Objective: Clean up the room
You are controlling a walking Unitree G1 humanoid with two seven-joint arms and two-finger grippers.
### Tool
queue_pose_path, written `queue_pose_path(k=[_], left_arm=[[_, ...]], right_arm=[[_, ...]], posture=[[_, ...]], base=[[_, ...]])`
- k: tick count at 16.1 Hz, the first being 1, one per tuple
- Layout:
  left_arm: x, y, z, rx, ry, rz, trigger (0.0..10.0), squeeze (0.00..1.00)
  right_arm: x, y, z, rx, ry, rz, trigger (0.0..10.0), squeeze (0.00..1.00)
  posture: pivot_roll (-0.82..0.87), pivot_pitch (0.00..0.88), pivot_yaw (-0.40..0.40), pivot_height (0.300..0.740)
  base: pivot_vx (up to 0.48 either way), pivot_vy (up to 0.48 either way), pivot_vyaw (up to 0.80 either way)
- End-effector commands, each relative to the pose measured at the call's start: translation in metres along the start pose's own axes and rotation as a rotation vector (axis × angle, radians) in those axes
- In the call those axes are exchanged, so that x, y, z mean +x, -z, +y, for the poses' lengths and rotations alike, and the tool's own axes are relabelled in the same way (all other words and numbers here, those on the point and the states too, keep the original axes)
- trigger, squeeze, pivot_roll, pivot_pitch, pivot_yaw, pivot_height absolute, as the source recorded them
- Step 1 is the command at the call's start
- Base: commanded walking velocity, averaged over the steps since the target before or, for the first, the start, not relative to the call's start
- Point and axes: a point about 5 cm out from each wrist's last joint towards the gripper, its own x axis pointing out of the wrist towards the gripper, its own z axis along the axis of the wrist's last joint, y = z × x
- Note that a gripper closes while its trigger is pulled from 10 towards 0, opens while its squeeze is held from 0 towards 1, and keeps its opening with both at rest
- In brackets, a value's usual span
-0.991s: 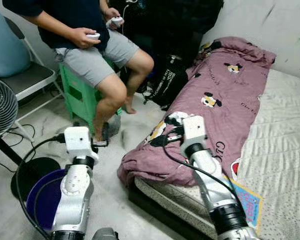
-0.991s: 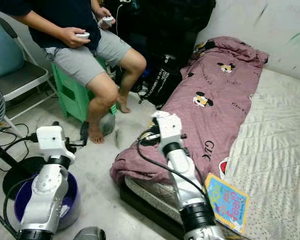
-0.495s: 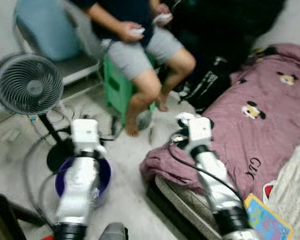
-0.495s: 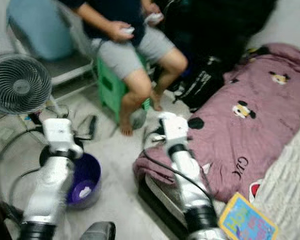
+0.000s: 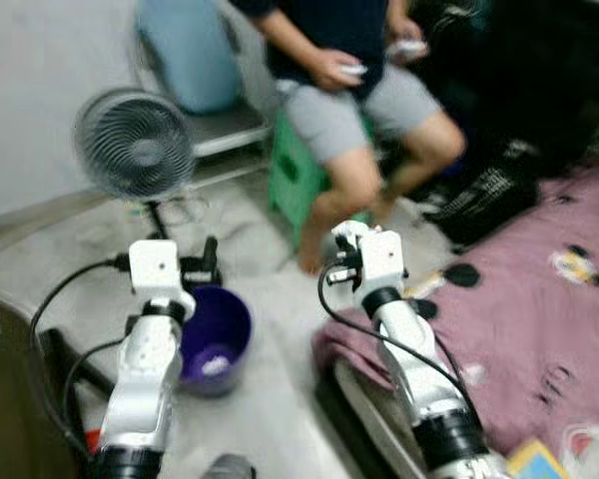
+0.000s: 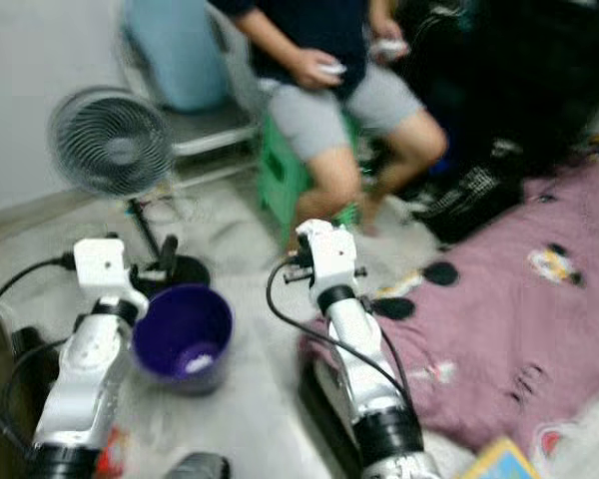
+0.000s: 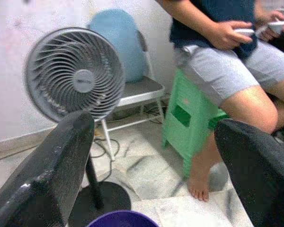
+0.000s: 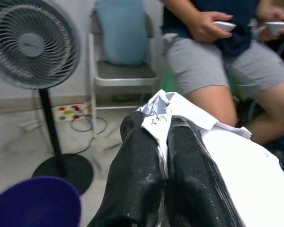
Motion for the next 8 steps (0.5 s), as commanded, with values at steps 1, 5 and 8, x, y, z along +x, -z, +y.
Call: queue_pose_path(k=[1, 5, 8], left_arm=[[0.0006, -0.001, -0.0043, 0.0, 0.021, 0.0, 10.0, 0.0], [0.0016, -0.0013, -0.0051, 0.003, 0.032, 0.0, 10.0, 0.0], [0.0019, -0.0017, -0.0047, 0.006, 0.029, -0.001, 10.0, 0.0]], right_arm=[[-0.0001, -0.0009, -0.0041, -0.002, 0.011, -0.001, 10.0, 0.0], [0.0003, -0.0006, -0.0036, 0.002, 0.012, -0.002, 10.0, 0.0], [0.0007, -0.0009, -0.0033, 0.005, 0.014, -0.002, 10.0, 0.0]], posture=[[0.08, 0.0, -0.023, 0.74], [0.08, 0.0, -0.02, 0.74], [0.08, 0.0, -0.018, 0.74]], base=[[0.0, 0.0, 0.8], [0.0, 0.0, 0.8], [0.0, 0.0, 0.8]])
